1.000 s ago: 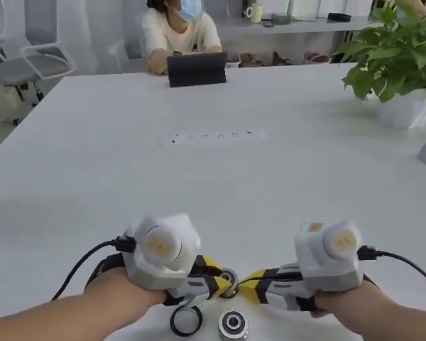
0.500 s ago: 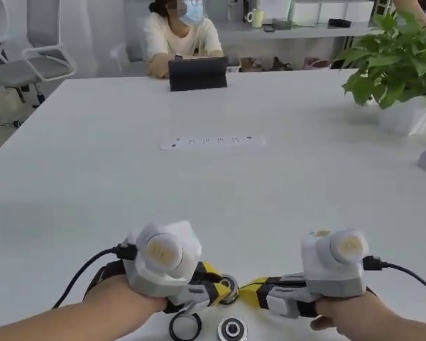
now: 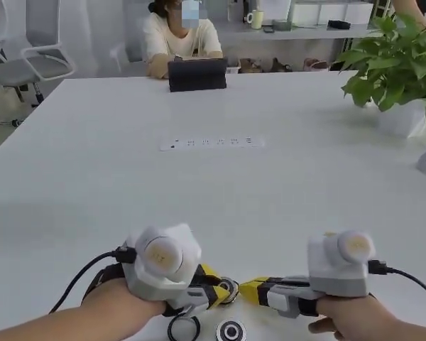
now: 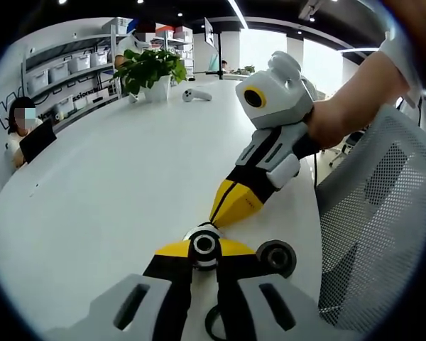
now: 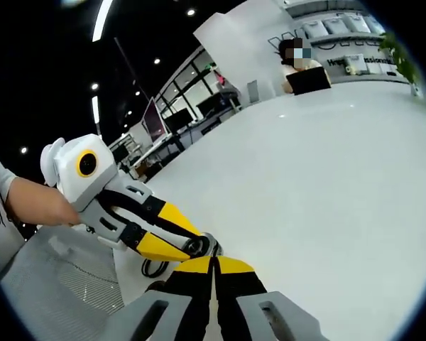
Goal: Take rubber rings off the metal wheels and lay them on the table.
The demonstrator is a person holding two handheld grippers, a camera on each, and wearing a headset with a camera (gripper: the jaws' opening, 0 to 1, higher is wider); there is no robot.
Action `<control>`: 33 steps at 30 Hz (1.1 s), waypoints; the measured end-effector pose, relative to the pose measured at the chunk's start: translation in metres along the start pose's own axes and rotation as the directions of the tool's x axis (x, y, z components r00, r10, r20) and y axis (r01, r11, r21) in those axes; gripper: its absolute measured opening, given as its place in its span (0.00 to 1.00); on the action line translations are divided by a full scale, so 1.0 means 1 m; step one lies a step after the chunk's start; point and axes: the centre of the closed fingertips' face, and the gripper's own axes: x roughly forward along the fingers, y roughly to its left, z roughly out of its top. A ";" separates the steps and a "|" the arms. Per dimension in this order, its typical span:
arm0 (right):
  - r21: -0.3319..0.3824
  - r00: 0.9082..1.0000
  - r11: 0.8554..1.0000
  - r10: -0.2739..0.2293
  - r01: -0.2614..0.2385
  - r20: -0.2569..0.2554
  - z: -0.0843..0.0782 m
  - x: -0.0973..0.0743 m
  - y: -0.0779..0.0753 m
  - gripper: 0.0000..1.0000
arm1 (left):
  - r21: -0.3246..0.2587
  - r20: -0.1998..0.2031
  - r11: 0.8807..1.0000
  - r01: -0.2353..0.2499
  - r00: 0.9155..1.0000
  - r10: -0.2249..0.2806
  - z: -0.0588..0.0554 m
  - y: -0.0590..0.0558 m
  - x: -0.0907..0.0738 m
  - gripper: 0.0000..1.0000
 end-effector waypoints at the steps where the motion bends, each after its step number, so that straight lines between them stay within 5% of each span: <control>1: 0.007 1.000 1.000 0.002 -0.002 0.005 0.001 0.000 0.001 0.00 | 0.000 0.000 1.000 -0.001 1.000 0.001 0.000 0.000 0.000 0.07; 15: 0.088 0.998 0.996 0.023 -0.028 0.055 0.005 0.000 0.003 0.00 | 0.005 0.000 1.000 -0.011 1.000 0.011 0.001 0.000 0.001 0.07; 33: 0.087 0.996 0.995 0.044 -0.050 0.072 0.008 0.003 0.010 0.00 | 0.014 0.000 1.000 -0.020 1.000 0.020 0.001 0.001 0.001 0.07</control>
